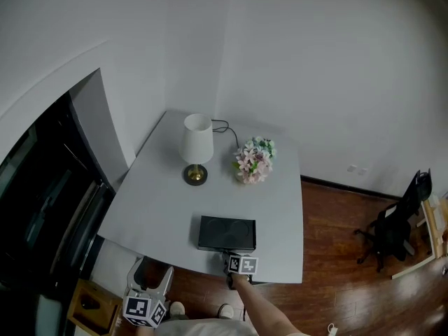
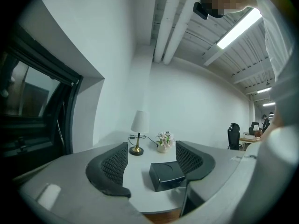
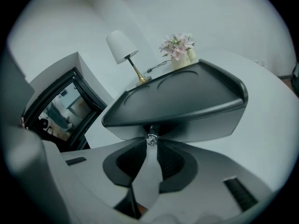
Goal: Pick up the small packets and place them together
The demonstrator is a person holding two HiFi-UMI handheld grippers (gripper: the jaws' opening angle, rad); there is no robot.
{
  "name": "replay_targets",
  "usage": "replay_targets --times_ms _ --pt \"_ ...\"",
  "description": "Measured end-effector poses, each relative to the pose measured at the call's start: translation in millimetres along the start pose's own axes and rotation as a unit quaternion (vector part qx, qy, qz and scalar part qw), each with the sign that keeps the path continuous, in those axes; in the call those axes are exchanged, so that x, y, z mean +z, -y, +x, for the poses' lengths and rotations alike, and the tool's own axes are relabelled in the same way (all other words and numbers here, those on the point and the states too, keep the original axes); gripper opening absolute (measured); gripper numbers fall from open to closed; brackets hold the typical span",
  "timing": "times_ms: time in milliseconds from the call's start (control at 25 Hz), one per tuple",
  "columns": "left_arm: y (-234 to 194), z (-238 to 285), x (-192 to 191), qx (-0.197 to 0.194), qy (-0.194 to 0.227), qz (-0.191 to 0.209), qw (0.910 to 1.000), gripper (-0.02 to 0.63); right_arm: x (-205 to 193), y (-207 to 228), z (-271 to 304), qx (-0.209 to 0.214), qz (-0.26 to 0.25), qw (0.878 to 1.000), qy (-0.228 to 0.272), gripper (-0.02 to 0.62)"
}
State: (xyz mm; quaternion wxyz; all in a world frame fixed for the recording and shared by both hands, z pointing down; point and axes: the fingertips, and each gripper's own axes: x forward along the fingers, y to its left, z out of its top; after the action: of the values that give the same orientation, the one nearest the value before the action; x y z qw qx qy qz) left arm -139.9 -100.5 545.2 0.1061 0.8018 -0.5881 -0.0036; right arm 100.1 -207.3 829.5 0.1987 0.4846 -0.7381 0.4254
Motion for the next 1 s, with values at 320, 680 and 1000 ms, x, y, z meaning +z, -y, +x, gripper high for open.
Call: replay_targets --times_ms 320,680,1000 --pt "17.4 20.5 -9.4 -0.04 -0.009 -0.004 0.9992 0.304 -47.1 -14.5 -27.4 0.001 -0.012 1.0 -0.023 0.064" --pt "40.7 33.6 -17.8 -0.079 -0.016 -0.006 0.9968 0.304 -106.1 -25.0 -57.8 -0.006 -0.067 0.996 -0.061 0.064" --pt "53.4 37.1 -24.4 -0.101 -0.025 -0.002 0.9946 0.305 -104.4 -23.9 -64.2 -0.024 -0.098 0.994 -0.043 0.109"
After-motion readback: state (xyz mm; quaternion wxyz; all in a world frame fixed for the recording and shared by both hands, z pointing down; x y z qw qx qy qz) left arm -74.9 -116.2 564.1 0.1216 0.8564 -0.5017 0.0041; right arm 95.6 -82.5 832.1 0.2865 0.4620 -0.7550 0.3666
